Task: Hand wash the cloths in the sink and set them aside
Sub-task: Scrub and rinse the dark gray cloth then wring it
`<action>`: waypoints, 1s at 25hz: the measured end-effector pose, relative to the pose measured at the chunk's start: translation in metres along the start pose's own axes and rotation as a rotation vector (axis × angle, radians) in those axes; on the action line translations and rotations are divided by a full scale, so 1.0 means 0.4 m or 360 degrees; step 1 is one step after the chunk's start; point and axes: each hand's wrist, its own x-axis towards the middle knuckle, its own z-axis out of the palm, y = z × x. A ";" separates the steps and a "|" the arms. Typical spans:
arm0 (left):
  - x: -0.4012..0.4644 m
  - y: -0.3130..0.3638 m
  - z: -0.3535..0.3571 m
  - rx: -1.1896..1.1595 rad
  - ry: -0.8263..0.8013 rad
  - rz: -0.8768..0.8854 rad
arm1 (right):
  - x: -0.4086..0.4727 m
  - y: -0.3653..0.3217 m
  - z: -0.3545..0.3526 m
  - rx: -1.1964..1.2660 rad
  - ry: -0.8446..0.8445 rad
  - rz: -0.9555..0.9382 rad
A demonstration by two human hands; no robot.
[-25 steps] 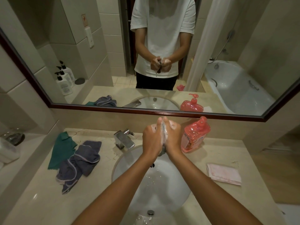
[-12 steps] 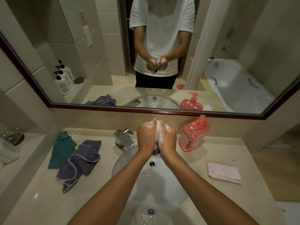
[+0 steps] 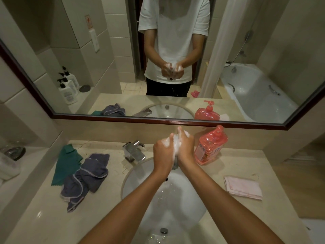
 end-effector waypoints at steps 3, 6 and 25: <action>0.034 0.009 -0.014 -0.0022 0.0034 -0.0052 | -0.038 0.038 0.007 -0.0103 -0.0045 -0.0070; 0.006 0.003 0.001 0.0056 0.0004 -0.0080 | -0.009 0.019 -0.006 -0.0160 0.0005 -0.0040; 0.027 -0.039 -0.032 -0.0117 -0.0221 -0.0337 | 0.009 0.073 -0.062 0.0035 -0.0097 -0.0169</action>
